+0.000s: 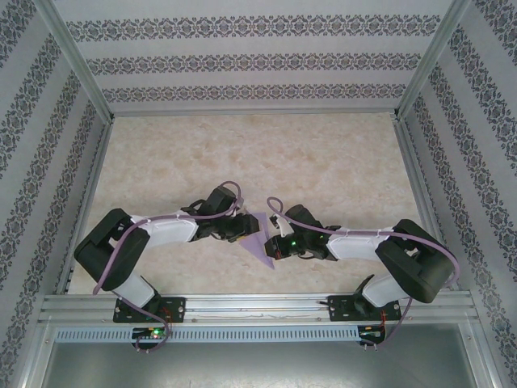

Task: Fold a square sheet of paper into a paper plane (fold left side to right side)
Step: Perform the fourth fold on the wing at the bottom-center of the table.

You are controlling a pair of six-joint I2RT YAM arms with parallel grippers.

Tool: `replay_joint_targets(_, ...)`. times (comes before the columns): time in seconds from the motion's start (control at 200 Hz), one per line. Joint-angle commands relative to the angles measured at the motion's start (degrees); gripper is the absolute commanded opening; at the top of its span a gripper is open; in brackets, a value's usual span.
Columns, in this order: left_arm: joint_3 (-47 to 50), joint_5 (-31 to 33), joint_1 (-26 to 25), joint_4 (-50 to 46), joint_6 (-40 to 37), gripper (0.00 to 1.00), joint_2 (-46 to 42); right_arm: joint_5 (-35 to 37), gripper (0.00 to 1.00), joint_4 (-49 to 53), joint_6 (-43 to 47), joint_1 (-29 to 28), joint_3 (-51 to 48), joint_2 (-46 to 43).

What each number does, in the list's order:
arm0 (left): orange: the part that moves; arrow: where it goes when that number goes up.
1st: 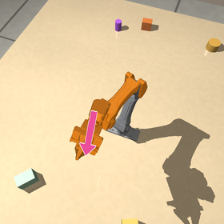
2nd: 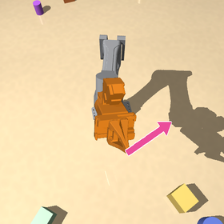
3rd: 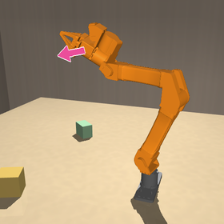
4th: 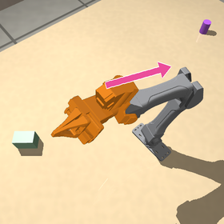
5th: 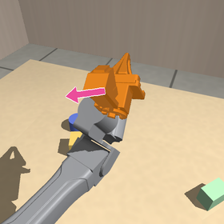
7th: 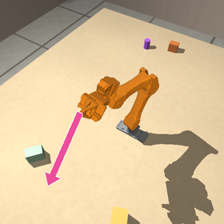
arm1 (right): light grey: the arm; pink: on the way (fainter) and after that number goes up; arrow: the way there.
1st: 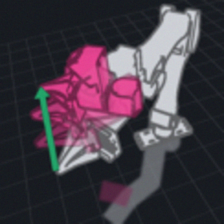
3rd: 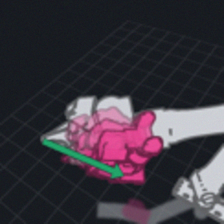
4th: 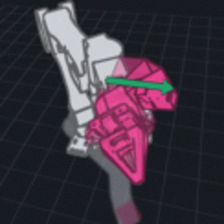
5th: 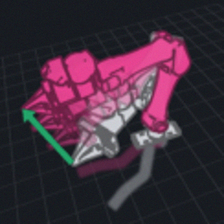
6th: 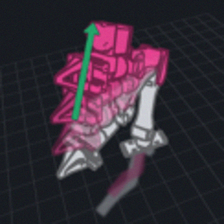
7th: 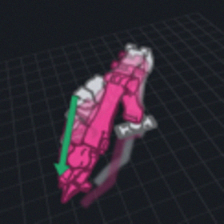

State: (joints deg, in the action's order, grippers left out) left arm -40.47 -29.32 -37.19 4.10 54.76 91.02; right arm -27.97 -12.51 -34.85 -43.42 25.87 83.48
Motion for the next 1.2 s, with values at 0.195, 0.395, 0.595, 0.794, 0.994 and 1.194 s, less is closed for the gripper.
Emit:
replay_joint_targets(0.195, -2.9, 2.7, -0.9, 1.2, 1.2, 0.49, 3.3, -1.2, 0.03, -1.8, -0.9, 0.7, -1.3, 1.2)
replay_joint_targets(0.395, -3.9, 4.4, -0.9, -0.6, 1.4, 0.48, 4.4, -1.7, 0.05, -2.6, -1.2, 0.8, -1.4, 2.3)
replay_joint_targets(0.595, -4.5, 5.3, -0.9, -3.4, 1.2, 0.47, 5.7, -2.3, 0.06, -3.4, -1.5, 0.7, -1.3, 3.1)
replay_joint_targets(0.794, -4.9, 6.1, -0.9, -5.1, 1.1, 0.45, 6.7, -2.9, 0.11, -3.9, -2.1, 0.9, -1.3, 2.5)
replay_joint_targets(0.994, -4.9, 6.4, -0.9, -6.0, 0.9, 0.44, 7.2, -3.6, 0.25, -3.6, -3.2, 2.2, -1.9, -1.6)
replay_joint_targets(1.194, -4.7, 6.4, -0.9, -5.9, 0.9, 0.44, 7.0, -5.4, 0.42, -2.5, -3.9, 5.5, -2.5, -6.1)
